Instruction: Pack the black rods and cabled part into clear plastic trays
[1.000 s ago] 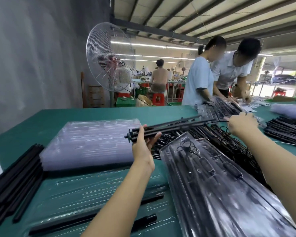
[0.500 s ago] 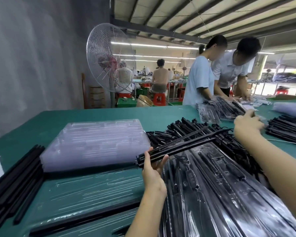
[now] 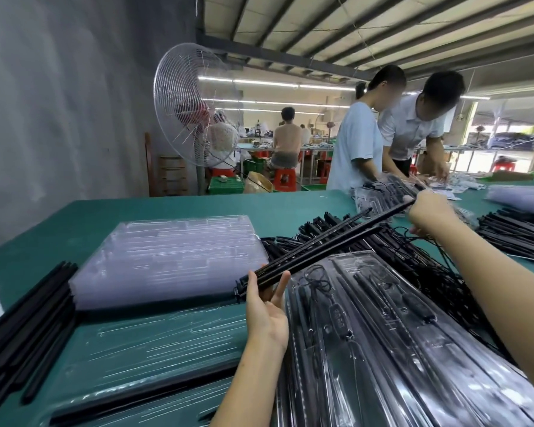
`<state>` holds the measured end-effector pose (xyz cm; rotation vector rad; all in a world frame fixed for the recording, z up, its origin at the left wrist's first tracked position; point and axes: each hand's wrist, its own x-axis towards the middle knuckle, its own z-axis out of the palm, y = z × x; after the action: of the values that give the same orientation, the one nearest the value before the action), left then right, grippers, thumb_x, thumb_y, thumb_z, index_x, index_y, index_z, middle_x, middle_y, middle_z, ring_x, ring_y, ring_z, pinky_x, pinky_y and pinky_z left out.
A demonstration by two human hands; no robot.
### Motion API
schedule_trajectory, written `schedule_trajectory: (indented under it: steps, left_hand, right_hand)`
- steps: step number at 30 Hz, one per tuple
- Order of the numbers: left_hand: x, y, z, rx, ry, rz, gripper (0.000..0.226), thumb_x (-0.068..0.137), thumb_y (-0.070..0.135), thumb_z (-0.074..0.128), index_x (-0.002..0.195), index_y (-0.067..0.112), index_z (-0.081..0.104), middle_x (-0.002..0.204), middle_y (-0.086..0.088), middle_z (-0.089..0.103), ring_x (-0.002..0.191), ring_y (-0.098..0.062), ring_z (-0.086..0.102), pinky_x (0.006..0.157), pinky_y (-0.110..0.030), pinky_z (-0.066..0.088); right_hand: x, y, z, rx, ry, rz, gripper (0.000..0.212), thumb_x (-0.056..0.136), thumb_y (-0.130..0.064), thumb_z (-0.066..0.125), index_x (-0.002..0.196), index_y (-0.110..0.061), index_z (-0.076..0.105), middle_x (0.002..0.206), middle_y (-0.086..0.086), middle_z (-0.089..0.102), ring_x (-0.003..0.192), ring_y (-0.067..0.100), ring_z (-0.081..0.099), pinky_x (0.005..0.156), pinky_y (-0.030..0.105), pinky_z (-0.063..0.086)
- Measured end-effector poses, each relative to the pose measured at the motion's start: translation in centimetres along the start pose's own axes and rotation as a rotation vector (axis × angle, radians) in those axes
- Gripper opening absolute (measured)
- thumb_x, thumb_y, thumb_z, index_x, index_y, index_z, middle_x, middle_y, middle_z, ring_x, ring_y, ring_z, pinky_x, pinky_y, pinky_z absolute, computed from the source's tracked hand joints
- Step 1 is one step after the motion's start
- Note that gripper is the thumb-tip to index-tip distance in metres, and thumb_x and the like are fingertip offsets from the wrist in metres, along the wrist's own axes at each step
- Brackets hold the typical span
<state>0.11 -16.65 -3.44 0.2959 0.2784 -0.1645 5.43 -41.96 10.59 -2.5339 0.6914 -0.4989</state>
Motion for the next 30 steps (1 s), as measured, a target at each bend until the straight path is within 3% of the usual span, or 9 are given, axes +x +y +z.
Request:
schedule_trajectory:
  steps: [3, 6, 11, 15, 17, 19, 25, 27, 30]
  left_hand:
    - [0.4, -0.5, -0.3, -0.035, -0.007, 0.035, 0.067, 0.092, 0.035, 0.058, 0.146, 0.022, 0.021, 0.077, -0.019, 0.072, 0.061, -0.018, 0.071, 0.07, -0.03, 0.054]
    - [0.7, -0.9, -0.3, -0.051, -0.039, 0.022, 0.041, 0.093, 0.029, 0.059, 0.126, 0.015, 0.04, 0.078, -0.021, 0.071, 0.062, -0.021, 0.072, 0.069, -0.032, 0.06]
    - [0.7, -0.6, 0.7, -0.086, -0.105, 0.014, 0.022, 0.095, 0.026, 0.056, 0.106, 0.008, 0.049, 0.076, -0.019, 0.071, 0.064, -0.022, 0.072, 0.073, -0.038, 0.058]
    - [0.8, 0.1, 2.1, -0.07, -0.166, 0.021, 0.019, 0.095, 0.025, 0.056, 0.104, 0.01, 0.048, 0.078, -0.02, 0.071, 0.067, -0.022, 0.072, 0.074, -0.04, 0.058]
    - [0.9, 1.1, 2.6, -0.061, -0.2, 0.047, 0.017, 0.095, 0.025, 0.055, 0.097, 0.008, 0.051, 0.076, -0.016, 0.069, 0.067, -0.022, 0.072, 0.075, -0.042, 0.057]
    - [1.2, 2.5, 3.0, -0.057, -0.241, 0.075, 0.02, 0.096, 0.026, 0.054, 0.09, 0.007, 0.054, 0.072, -0.012, 0.064, 0.065, -0.021, 0.071, 0.076, -0.044, 0.057]
    - [1.1, 5.9, 5.2, -0.074, -0.351, 0.145, 0.028, 0.094, 0.031, 0.056, 0.083, 0.005, 0.06, 0.065, -0.006, 0.064, 0.055, -0.016, 0.063, 0.066, -0.046, 0.059]
    - [0.8, 7.0, 5.7, -0.038, -0.413, 0.137, 0.022, 0.084, 0.03, 0.065, 0.077, 0.01, 0.067, 0.069, -0.001, 0.064, 0.061, -0.013, 0.061, 0.068, -0.042, 0.059]
    - [0.0, 7.4, 6.7, 0.083, -0.543, 0.093, 0.012, 0.075, 0.03, 0.067, 0.072, 0.02, 0.073, 0.076, 0.006, 0.066, 0.071, -0.008, 0.058, 0.073, -0.037, 0.058]
  right_hand:
    - [-0.2, -0.5, -0.3, -0.012, 0.095, -0.002, 0.017, 0.096, -0.007, 0.045, 0.1, 0.007, 0.053, 0.109, 0.03, 0.061, 0.102, 0.039, 0.06, 0.088, 0.052, 0.049]
    - [-0.3, -0.7, -0.7, -0.012, 0.24, -0.035, 0.021, 0.096, -0.007, 0.043, 0.105, 0.005, 0.057, 0.109, 0.027, 0.059, 0.103, 0.042, 0.057, 0.085, 0.047, 0.047]
    - [-1.1, -3.9, -3.1, 0.056, 0.443, -0.162, 0.041, 0.101, -0.022, 0.04, 0.062, -0.008, 0.037, 0.08, 0.016, 0.049, 0.077, 0.034, 0.05, 0.061, 0.036, 0.04]
    - [-0.2, -4.5, -4.3, 0.231, 0.342, -0.208, 0.041, 0.099, -0.021, 0.041, 0.06, -0.009, 0.043, 0.087, 0.026, 0.062, 0.078, 0.037, 0.064, 0.068, 0.043, 0.05]
    - [-0.1, -4.6, -4.1, 0.461, 0.209, -0.227, 0.04, 0.101, -0.023, 0.039, 0.066, -0.008, 0.046, 0.072, 0.023, 0.065, 0.051, 0.021, 0.067, 0.056, 0.035, 0.056]
    - [-0.4, -5.5, -4.3, 0.613, 0.099, -0.256, 0.038, 0.102, -0.025, 0.038, 0.073, -0.004, 0.049, 0.048, 0.008, 0.062, 0.035, 0.009, 0.058, 0.037, 0.019, 0.047]
    - [-1.2, -12.8, -6.6, 1.031, -0.078, -0.42, 0.029, 0.102, -0.017, 0.036, 0.081, -0.004, 0.051, 0.082, 0.008, 0.057, 0.06, 0.01, 0.059, 0.067, 0.026, 0.056]
    - [-1.5, -13.9, -6.5, 0.984, -0.075, -0.56, 0.038, 0.102, -0.02, 0.038, 0.072, -0.003, 0.054, 0.073, 0.011, 0.06, 0.059, 0.014, 0.061, 0.074, 0.034, 0.053]
    - [-1.5, -14.0, -6.7, 1.087, -0.201, -0.701, 0.036, 0.102, -0.021, 0.034, 0.079, -0.003, 0.055, 0.062, 0.007, 0.068, 0.061, 0.017, 0.067, 0.067, 0.03, 0.054]
